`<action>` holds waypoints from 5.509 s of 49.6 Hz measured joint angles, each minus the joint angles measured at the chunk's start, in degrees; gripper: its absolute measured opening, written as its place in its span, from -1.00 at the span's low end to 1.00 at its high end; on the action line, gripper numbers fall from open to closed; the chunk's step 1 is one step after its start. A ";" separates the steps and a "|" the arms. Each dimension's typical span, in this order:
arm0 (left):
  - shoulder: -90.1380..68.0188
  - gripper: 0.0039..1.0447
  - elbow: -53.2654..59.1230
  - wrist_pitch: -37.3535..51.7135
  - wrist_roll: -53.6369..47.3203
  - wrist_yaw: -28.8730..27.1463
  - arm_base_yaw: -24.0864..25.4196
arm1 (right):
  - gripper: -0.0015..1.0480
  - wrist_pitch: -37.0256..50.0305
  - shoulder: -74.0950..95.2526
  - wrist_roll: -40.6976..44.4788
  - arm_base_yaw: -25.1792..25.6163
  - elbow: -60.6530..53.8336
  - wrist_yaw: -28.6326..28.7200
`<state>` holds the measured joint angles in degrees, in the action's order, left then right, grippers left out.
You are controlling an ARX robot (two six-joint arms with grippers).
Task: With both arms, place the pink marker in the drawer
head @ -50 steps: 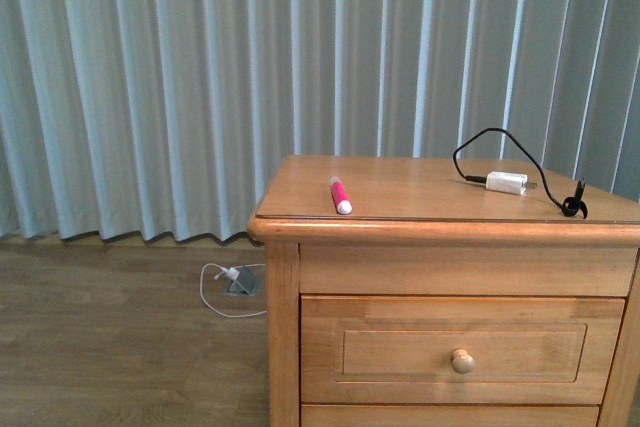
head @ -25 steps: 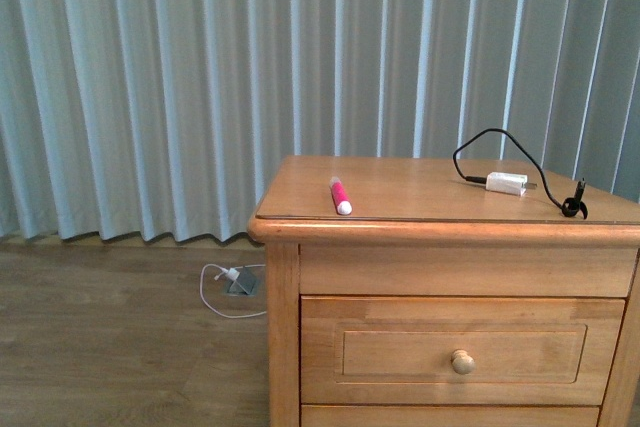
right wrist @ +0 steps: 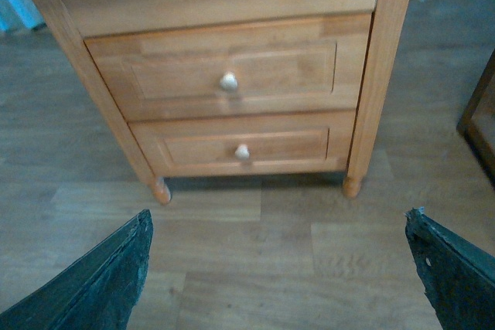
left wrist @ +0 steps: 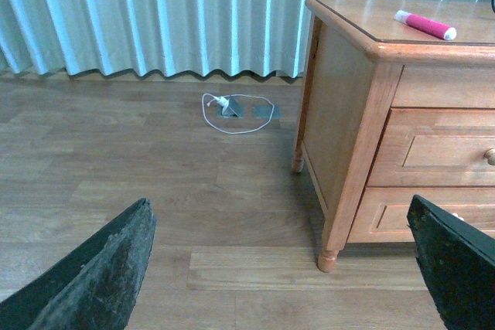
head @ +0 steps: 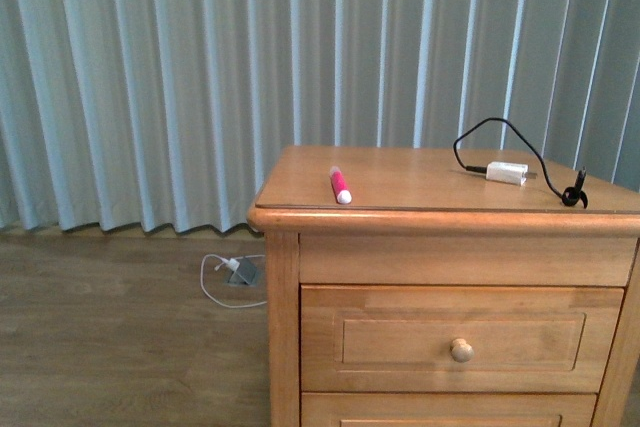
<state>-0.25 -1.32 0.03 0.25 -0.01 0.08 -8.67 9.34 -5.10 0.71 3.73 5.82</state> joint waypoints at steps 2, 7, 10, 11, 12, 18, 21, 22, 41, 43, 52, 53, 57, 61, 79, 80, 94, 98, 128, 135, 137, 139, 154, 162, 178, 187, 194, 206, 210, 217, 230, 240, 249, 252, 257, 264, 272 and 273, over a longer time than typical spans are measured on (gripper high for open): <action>0.00 0.89 0.00 0.00 0.00 0.00 0.00 | 0.84 2.12 4.00 -0.98 -0.11 0.33 0.31; 0.00 0.89 0.00 0.00 0.00 0.00 0.00 | 0.84 15.43 19.63 -1.75 -3.39 2.84 -1.97; 0.00 0.89 0.00 0.00 0.00 0.00 0.00 | 0.84 24.22 30.34 -1.75 -5.77 5.05 -3.21; 0.00 0.89 0.00 0.00 0.00 0.00 0.00 | 0.84 37.57 50.56 -1.84 -8.79 10.45 -5.55; 0.00 0.89 0.00 0.00 0.00 0.00 0.00 | 0.84 39.32 53.83 -1.88 -9.22 11.56 -6.03; 0.00 0.89 0.00 0.00 0.00 0.00 0.00 | 0.84 46.05 70.66 -2.27 -11.26 18.80 -8.35; 0.00 0.89 0.00 0.00 0.00 0.00 0.00 | 0.84 48.17 77.75 -2.29 -12.02 22.29 -9.53; 0.00 0.89 0.00 0.00 0.00 0.00 0.00 | 0.84 48.68 79.87 -2.27 -12.24 23.41 -9.97; 0.00 0.89 0.00 0.00 0.00 0.00 0.00 | 0.84 53.83 103.86 -0.87 -13.20 42.10 -14.67; 0.00 0.89 0.00 0.00 0.00 0.00 0.00 | 0.84 53.92 105.31 -0.83 -13.11 43.60 -14.84; 0.00 0.89 0.00 0.00 0.00 0.00 0.00 | 0.84 53.75 112.28 -0.94 -12.79 50.88 -15.30; 0.00 0.89 0.00 0.00 0.00 0.00 0.00 | 0.84 53.57 112.91 -0.94 -12.79 51.60 -15.32; 0.00 0.89 0.00 0.00 0.00 0.00 0.00 | 0.84 52.98 114.73 -0.87 -12.85 53.68 -15.23; 0.00 0.89 0.02 0.00 0.00 0.00 0.00 | 0.84 52.09 116.26 -0.66 -13.07 55.87 -15.19; 0.00 0.89 0.00 0.00 0.00 0.00 0.00 | 0.84 48.63 121.68 0.37 -13.22 64.00 -14.97; 0.00 0.89 0.02 0.00 0.00 0.00 0.00 | 0.84 48.46 122.01 0.39 -13.20 64.26 -14.97; 0.00 0.89 0.00 0.00 0.00 0.00 0.00 | 0.84 47.87 124.72 0.61 -12.57 65.66 -15.28; 0.00 0.89 0.00 0.00 0.00 0.00 0.00 | 0.84 47.87 124.74 0.81 -12.46 65.66 -15.26; 0.00 0.89 0.00 0.00 0.00 0.00 0.00 | -0.31 46.86 124.74 0.66 -12.37 65.88 -15.54; 0.00 0.89 0.00 0.00 0.00 0.00 0.00 | -0.56 44.33 124.13 -1.44 -12.35 65.99 -14.71; 0.00 0.89 0.00 0.00 0.00 0.00 0.00 | -0.56 43.19 123.78 -2.62 -12.22 65.99 -14.10; 0.00 0.89 0.00 0.00 0.00 0.00 0.00 | -0.56 41.86 123.12 -4.07 -11.98 65.96 -13.09; 0.00 0.89 0.00 0.00 0.00 0.00 0.00 | -0.56 39.30 114.27 -10.73 -11.67 54.38 -8.63; 0.00 0.89 0.00 0.00 0.00 0.00 0.00 | -0.29 41.18 105.72 -11.61 -12.50 41.13 -6.23; 0.00 0.89 0.00 0.00 0.00 0.00 0.00 | 0.66 43.32 93.68 -12.79 -13.11 26.27 -2.78; 0.00 0.89 0.00 0.00 0.00 0.00 0.00 | 0.84 40.46 83.08 -13.38 -12.00 22.10 -0.39; 0.00 0.89 0.00 0.00 0.00 0.00 0.00 | 0.84 36.61 74.55 -13.35 -9.64 20.74 1.18; 0.00 0.89 0.00 0.00 0.00 0.00 0.00 | 0.84 29.40 63.01 -13.14 -6.97 19.85 3.50; 0.00 0.89 0.00 0.00 0.00 0.00 0.00 | 0.84 25.51 57.81 -12.83 -6.14 19.56 4.92; 0.00 0.89 0.00 0.00 0.00 0.00 0.00 | 0.84 17.33 47.21 -11.69 -4.31 19.32 8.04; 0.00 0.89 0.00 0.00 0.00 0.00 0.00 | 0.84 2.60 29.20 -8.61 0.72 18.91 14.01; 0.00 0.89 0.00 0.00 0.00 0.00 0.00 | 0.84 2.38 28.24 -8.20 1.29 18.86 14.03; 0.00 0.89 0.00 0.00 0.00 0.00 0.00 | 0.84 2.36 28.11 -8.20 1.31 18.86 14.05; 0.00 0.89 0.00 0.00 0.00 0.00 0.00 | 0.84 2.38 28.09 -8.17 1.29 18.86 14.03; -2.03 0.89 -0.68 -1.73 -0.48 -9.09 -3.08 | 0.84 2.36 28.11 -8.20 1.31 18.86 14.03; -16.24 0.89 -4.72 5.01 -2.08 -21.33 -10.36 | 0.84 2.36 28.11 -8.17 1.31 18.86 14.05; -31.04 0.89 -13.40 12.02 -3.21 -18.05 -11.72 | 0.84 2.36 28.09 -8.17 1.36 18.84 14.03; -32.89 0.89 -14.51 12.70 -3.23 -17.86 -11.76 | 0.84 2.36 28.09 -8.17 1.36 18.86 14.03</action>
<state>-33.15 -15.84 12.73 -2.98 -17.87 -11.68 -6.31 37.43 -13.28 2.07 22.59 19.86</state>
